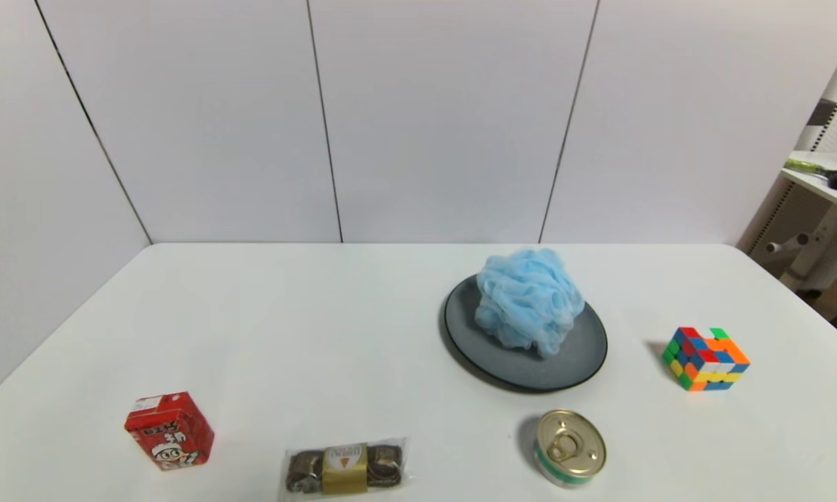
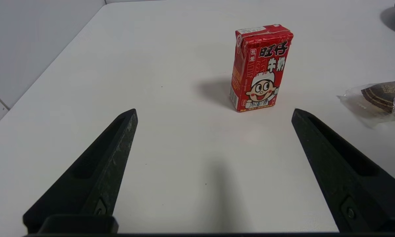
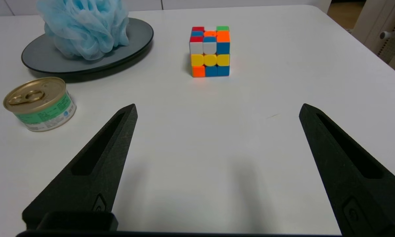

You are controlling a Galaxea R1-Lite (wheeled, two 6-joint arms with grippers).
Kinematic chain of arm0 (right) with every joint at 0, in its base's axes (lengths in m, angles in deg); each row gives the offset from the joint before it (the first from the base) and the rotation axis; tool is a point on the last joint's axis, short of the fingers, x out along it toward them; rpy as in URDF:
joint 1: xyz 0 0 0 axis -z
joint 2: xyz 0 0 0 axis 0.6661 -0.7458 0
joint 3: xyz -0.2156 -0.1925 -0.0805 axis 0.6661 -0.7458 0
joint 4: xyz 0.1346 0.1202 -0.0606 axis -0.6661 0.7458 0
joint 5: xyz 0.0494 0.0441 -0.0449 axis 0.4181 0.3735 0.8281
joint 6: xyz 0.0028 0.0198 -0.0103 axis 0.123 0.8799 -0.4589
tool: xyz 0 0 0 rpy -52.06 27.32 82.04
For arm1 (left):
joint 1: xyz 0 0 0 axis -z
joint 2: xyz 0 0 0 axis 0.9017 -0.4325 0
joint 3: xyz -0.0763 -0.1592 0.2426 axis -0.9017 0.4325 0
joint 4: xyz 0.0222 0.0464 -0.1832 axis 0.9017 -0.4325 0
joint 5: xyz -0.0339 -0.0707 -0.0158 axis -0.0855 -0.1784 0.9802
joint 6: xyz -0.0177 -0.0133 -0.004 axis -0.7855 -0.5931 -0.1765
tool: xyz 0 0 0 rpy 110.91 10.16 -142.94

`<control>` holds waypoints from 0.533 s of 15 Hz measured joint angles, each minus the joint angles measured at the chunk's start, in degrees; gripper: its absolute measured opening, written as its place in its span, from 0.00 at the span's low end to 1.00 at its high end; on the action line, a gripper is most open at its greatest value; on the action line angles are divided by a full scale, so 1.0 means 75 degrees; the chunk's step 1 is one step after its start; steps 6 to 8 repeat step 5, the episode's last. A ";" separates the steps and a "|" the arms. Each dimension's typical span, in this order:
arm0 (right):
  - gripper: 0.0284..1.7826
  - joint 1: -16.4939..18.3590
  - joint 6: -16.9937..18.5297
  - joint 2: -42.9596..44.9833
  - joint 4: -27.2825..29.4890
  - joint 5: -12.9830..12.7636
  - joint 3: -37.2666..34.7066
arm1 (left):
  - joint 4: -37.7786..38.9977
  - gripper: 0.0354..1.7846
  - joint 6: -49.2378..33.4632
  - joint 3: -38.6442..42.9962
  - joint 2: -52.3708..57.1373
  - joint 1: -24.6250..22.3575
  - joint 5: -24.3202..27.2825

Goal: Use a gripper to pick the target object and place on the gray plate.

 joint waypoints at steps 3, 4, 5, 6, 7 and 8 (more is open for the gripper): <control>0.95 0.0000 -0.0015 0.0000 0.0021 0.0008 0.0007 | 0.0000 0.94 0.0000 0.0000 0.0000 0.0000 -0.0003; 0.95 0.0000 0.0041 0.0000 -0.0067 0.0007 0.0008 | 0.0000 0.94 -0.0003 0.0000 0.0000 0.0000 -0.0003; 0.95 0.0000 0.0096 0.0000 -0.0102 -0.0008 0.0007 | 0.0003 0.94 -0.0003 0.0000 0.0000 0.0000 -0.0007; 0.95 0.0000 0.0096 0.0000 -0.0102 -0.0008 0.0007 | 0.0003 0.94 -0.0003 0.0000 0.0000 0.0000 -0.0007; 0.95 0.0000 0.0096 0.0000 -0.0102 -0.0008 0.0007 | 0.0003 0.94 -0.0003 0.0000 0.0000 0.0000 -0.0007; 0.95 0.0000 0.0096 0.0000 -0.0102 -0.0008 0.0007 | 0.0003 0.94 -0.0003 0.0000 0.0000 0.0000 -0.0007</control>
